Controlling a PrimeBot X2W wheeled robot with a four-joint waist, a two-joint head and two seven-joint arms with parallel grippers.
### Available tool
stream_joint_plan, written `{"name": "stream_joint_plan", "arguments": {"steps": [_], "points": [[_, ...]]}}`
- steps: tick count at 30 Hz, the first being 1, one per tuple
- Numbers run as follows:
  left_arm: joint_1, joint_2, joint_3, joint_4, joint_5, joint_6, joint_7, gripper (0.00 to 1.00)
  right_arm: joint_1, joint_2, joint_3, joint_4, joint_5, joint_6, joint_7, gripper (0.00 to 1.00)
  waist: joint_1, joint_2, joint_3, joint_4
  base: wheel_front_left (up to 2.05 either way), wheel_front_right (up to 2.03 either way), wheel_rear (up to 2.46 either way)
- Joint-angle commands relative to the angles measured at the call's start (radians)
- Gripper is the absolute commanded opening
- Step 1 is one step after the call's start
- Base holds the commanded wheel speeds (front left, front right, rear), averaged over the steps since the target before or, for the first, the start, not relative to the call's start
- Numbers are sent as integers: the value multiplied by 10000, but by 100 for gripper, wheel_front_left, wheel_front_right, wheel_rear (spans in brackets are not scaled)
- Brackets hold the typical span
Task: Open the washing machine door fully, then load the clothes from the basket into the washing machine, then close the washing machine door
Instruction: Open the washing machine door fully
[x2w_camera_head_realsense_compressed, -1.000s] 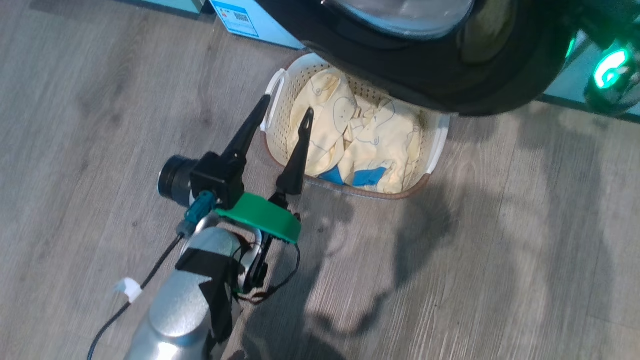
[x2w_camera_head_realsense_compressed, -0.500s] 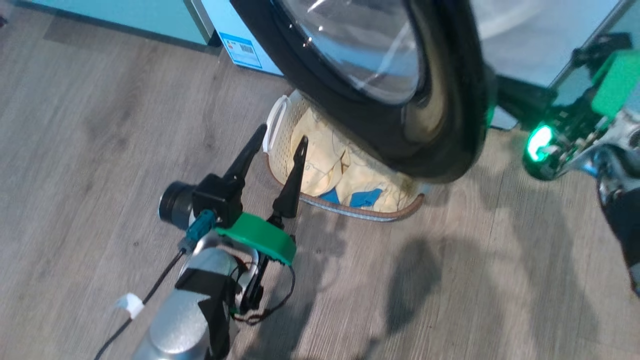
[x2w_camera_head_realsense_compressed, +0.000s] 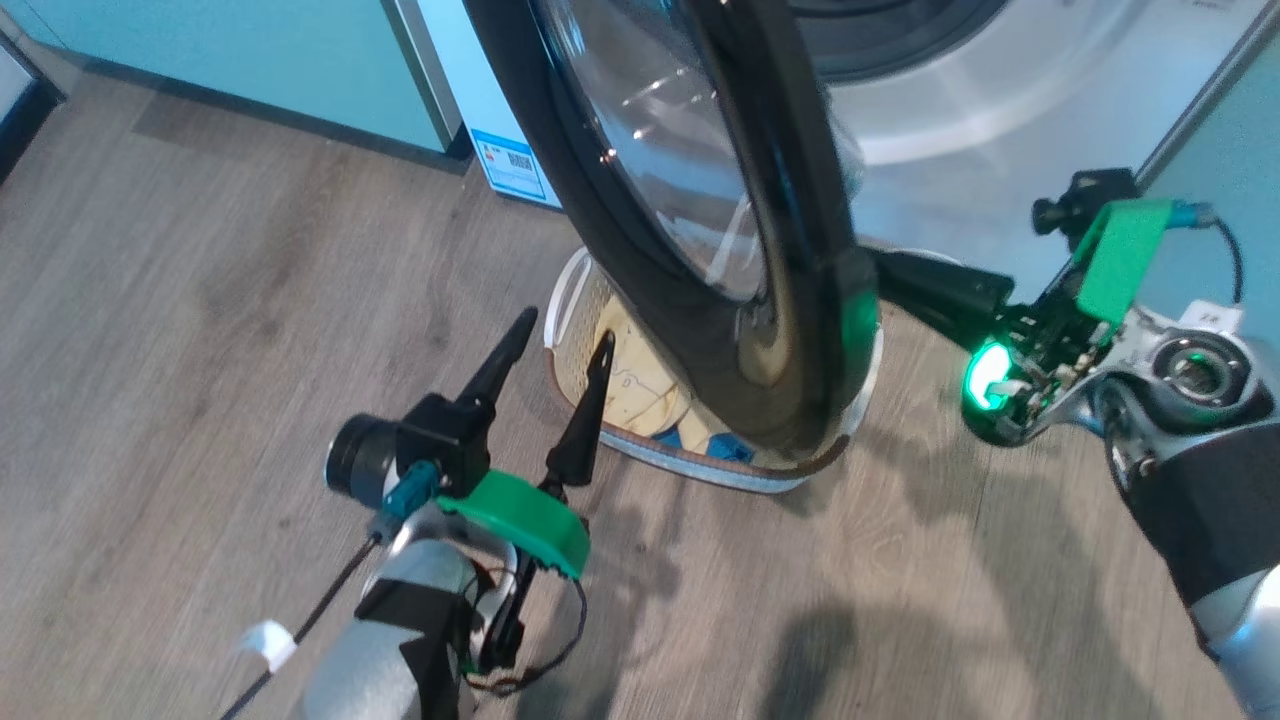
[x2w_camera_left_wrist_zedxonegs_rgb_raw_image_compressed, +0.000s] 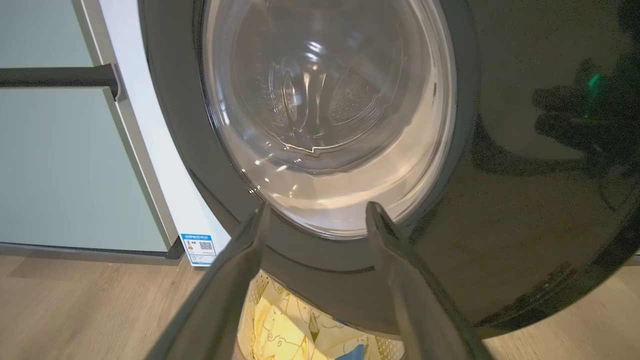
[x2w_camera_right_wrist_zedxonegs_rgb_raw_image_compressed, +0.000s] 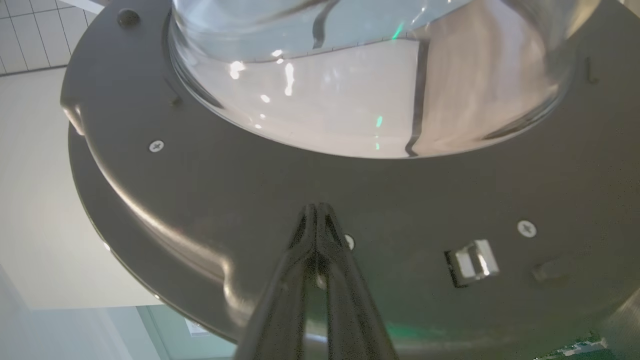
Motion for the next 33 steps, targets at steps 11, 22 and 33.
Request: {"name": "stream_joint_plan", "arguments": {"steps": [11,22,33], "points": [[259,154,376,-163,58,-62,-53,100,351,421,784,-363,536,-27,-363,0,1,-1,-409,52,0,0,0],[325,154,446,-191,75,-47,-53,100,507,451,1060,-489,830,-27,-603,0,1,-1,-444,-25,0,0,0],[312,154,548,-206,82,-52,-53,100,764,345,-260,-1461,507,-27,-2528,0,1,-1,-437,-194,0,0,0]]}}
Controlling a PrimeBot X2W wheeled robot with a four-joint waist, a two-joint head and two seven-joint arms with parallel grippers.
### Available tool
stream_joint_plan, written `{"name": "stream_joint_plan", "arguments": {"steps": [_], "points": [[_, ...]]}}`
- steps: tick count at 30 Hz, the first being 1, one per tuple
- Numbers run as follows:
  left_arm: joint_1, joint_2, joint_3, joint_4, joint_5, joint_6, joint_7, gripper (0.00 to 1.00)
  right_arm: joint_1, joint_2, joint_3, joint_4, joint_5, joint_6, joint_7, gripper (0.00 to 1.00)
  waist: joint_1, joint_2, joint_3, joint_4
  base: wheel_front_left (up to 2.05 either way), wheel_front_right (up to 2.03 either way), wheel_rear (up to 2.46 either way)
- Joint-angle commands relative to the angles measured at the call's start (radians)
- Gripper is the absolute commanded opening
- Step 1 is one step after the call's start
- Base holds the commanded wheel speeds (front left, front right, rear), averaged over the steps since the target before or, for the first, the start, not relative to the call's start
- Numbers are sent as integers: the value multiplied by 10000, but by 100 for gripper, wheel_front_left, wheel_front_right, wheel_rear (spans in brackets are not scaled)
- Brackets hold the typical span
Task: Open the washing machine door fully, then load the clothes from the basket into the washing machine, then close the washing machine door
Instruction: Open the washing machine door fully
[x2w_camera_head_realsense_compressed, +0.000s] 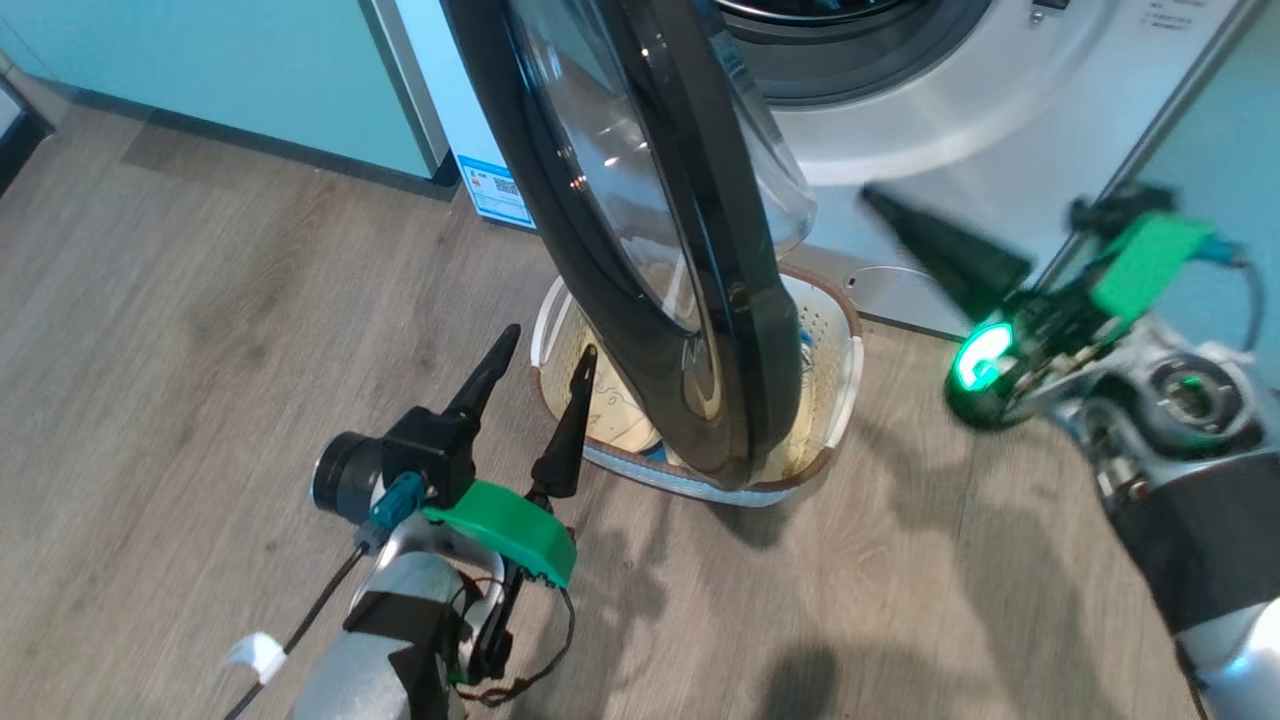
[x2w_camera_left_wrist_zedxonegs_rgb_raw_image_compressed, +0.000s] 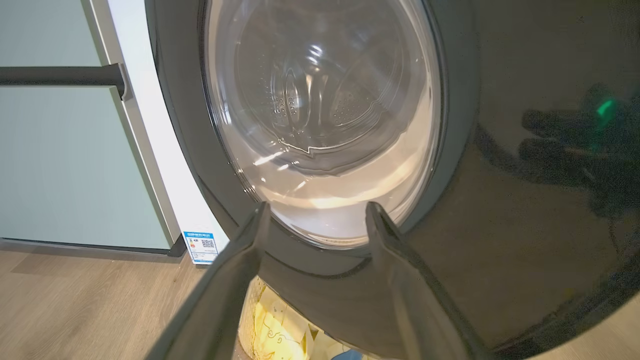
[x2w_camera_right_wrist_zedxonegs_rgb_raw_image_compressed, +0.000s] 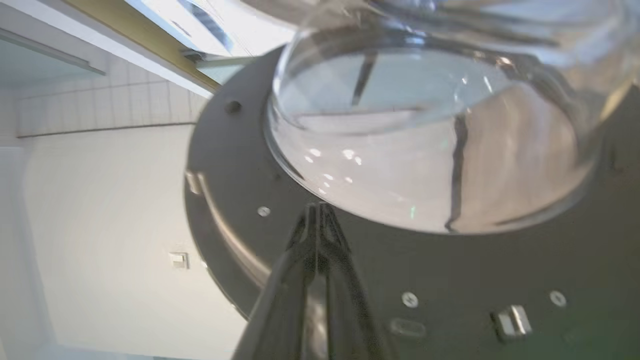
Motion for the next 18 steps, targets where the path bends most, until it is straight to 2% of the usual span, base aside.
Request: {"name": "stream_joint_plan", "arguments": {"steps": [1,5,6,7,9,14,18], "points": [[-59,145,363,-311,87,-47,-53,100,65,21,-269,-561,-159,-27,-290,0,-1,0,-4,-50,0,0,0],[-53,145,492,-309,115,-42,-53,100,423,-141,-1287,-1385,-807,-27,-1481,0,-1,0,-4,-214,0,0,0],[-55,145,574,-305,128,-38,-53,100,646,-278,-1779,-1857,-1378,-27,-2168,0,-1,0,-12,-312,0,0,0],[-58,145,615,-304,138,-37,-53,100,762,-380,-1992,-2089,-1785,-27,-2566,20,-1,0,-16,-359,0,0,0],[-61,147,716,-304,176,-40,-53,100,1040,-538,-2314,-2580,-2575,-27,-3279,100,-1,0,-35,-472,0,0,0],[19,173,919,-254,283,-114,-53,100,1880,-1150,-2575,-3400,-5081,-27,-5252,100,-1,0,-178,-757,0,0,0],[148,186,1017,-196,355,-175,-53,100,2705,-1723,-2479,-3552,-7214,-27,-6837,100,-1,0,-334,-957,0,0,0]]}}
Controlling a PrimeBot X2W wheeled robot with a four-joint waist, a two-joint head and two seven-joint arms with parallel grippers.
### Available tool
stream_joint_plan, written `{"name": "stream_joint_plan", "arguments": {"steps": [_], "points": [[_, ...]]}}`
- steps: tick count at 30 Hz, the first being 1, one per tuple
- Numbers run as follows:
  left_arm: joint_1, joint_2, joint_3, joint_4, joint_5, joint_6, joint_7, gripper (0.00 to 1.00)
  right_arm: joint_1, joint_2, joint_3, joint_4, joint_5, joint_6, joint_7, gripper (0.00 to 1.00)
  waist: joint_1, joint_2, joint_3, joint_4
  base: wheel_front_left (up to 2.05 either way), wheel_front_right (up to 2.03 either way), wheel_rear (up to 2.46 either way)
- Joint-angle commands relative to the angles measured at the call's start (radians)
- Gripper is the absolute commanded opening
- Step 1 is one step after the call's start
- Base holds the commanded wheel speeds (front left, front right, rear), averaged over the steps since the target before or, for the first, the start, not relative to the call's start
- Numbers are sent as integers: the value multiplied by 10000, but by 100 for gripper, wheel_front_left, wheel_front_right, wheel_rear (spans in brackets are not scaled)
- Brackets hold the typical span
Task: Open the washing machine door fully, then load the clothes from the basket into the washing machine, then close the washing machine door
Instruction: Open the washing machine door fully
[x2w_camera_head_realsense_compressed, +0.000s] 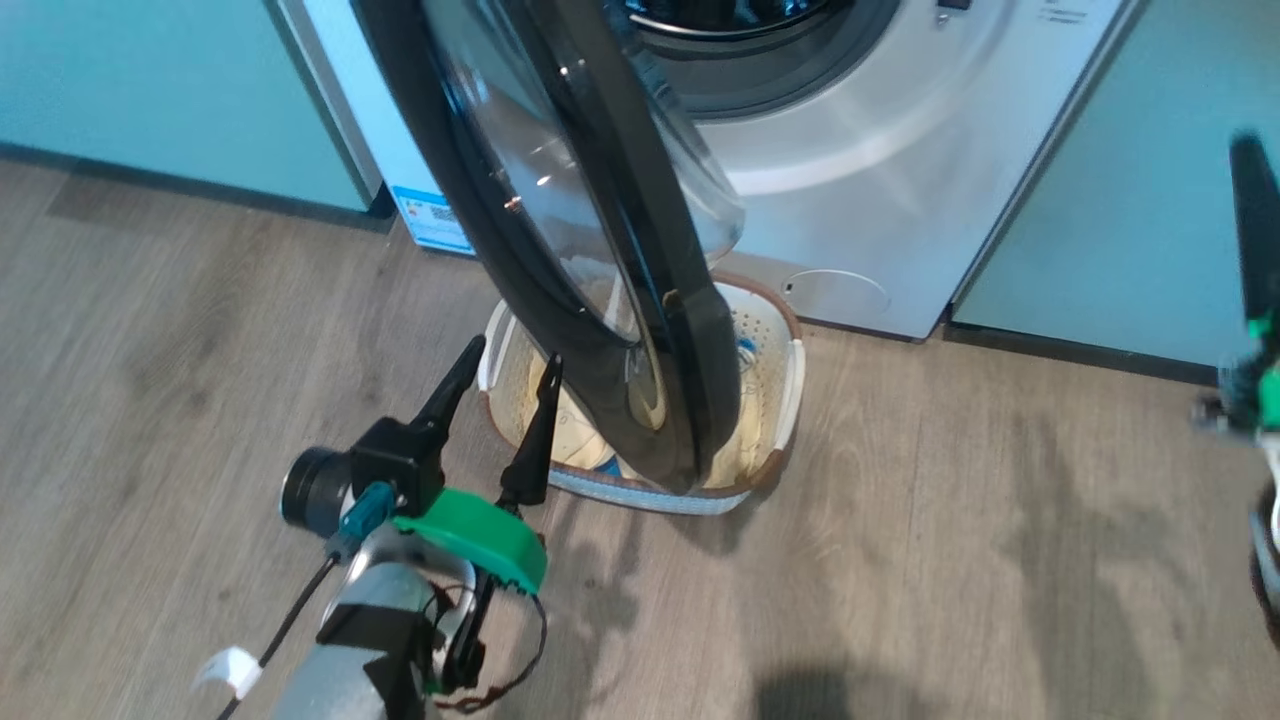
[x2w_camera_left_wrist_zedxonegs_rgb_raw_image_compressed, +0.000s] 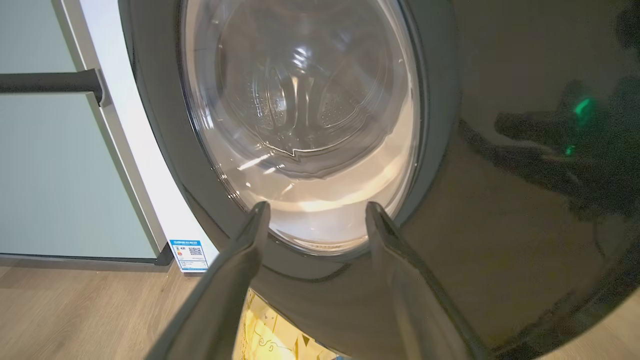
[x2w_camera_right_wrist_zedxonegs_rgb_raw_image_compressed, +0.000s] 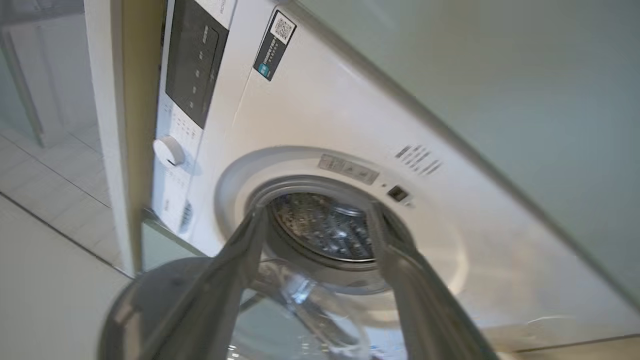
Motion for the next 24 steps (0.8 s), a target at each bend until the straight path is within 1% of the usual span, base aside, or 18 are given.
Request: {"name": "stream_joint_plan", "arguments": {"steps": [1,3,6,8,9,10,12,13,15,19,22,24], "points": [[-104,176,383,-248,99,-16,-55,100,154,-278,87,-337,-632,-27,-461,100,0,0,-110,-132,0,0,0],[-25,196,446,-222,125,-36,-55,100,544,-571,13,-192,-2019,-27,-1003,100,0,0,-186,-255,0,0,0],[101,229,542,-203,161,-51,-55,100,1148,-534,-435,-38,-4221,-27,-1317,100,0,0,-320,-435,0,0,0],[178,255,596,-185,180,-70,-55,100,1638,-151,-853,-105,-5499,-27,-1369,100,0,0,-421,-535,0,0,0],[178,255,596,-185,180,-70,-55,100,1638,-151,-853,-105,-5499,-27,-1369,100,0,0,-421,-535,0,0,0],[206,260,617,-182,186,-79,-55,100,1876,9,-1089,-283,-6252,-27,-1378,100,0,0,-450,-566,0,0,0],[262,275,674,-182,197,-86,-55,100,2427,598,-1514,-630,-7237,-27,-1383,100,0,0,-523,-653,0,0,0],[293,281,699,-182,203,-91,-55,100,2686,761,-1667,-884,-7867,-27,-1384,100,0,0,-553,-690,0,0,0],[352,300,744,-181,213,-106,-55,100,3211,1232,-1940,-1242,-8604,-27,-1386,100,0,0,-591,-761,0,0,0],[431,334,819,-195,243,-122,-55,100,4102,1764,-2198,-1941,-9987,-27,-1387,100,0,0,-613,-883,0,0,0],[474,363,881,-195,267,-115,-55,100,4622,2010,-2288,-2134,-10532,-27,-1388,100,0,0,-623,-976,0,0,0],[494,380,919,-181,274,-114,-55,100,4862,2130,-2275,-2173,-10694,-27,-1388,100,0,0,-629,-1023,0,0,0]]}}
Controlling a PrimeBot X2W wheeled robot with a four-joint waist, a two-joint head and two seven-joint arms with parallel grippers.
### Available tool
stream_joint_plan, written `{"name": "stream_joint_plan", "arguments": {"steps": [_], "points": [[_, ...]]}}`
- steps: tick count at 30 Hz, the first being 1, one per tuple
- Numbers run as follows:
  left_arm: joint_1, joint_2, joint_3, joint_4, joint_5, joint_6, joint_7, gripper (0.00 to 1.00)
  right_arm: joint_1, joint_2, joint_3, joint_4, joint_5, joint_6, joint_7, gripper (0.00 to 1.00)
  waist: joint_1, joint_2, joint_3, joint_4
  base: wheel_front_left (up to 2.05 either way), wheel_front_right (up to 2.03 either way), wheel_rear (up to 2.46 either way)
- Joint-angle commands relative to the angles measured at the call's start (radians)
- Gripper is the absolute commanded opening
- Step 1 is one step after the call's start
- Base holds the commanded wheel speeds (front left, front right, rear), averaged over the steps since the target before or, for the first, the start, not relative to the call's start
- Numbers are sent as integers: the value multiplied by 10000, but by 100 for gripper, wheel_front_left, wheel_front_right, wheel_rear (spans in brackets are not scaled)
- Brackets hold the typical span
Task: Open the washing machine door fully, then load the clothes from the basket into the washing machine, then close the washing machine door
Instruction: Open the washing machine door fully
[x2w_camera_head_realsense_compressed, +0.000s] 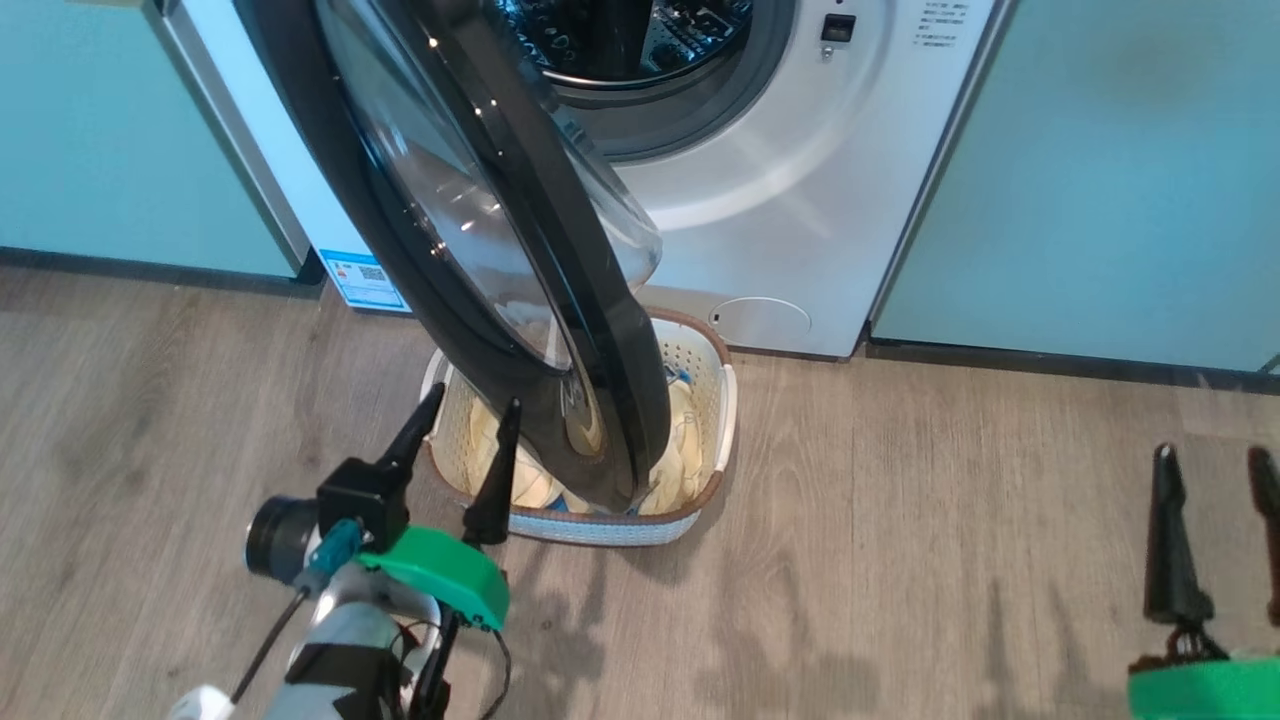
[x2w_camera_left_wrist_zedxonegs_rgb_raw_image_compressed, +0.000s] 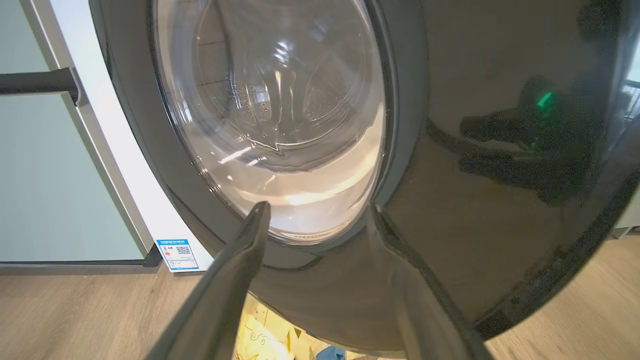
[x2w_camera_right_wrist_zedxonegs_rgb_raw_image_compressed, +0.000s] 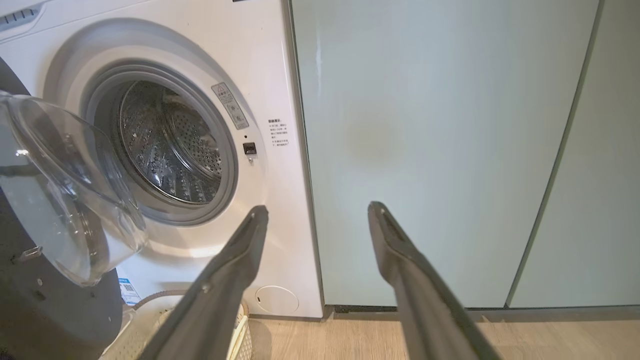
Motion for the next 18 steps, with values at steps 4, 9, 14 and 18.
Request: {"name": "stream_joint_plan", "arguments": {"steps": [4,9,14,18], "points": [[-207,232,474,-313,117,-3,-55,100,128,85,142,-391,-254,-29,-92,100,1,0,-7,-81,0,0,0],[-200,233,531,-309,131,7,-55,100,235,238,161,-358,-263,-29,-92,100,1,0,-21,-136,0,0,0],[-206,231,558,-296,159,11,-55,100,284,312,125,-327,-268,-29,-93,100,1,0,-25,-175,0,0,0],[-218,227,585,-267,163,12,-55,100,331,343,102,-287,-230,-29,-93,100,1,0,-31,-184,0,0,0]]}}
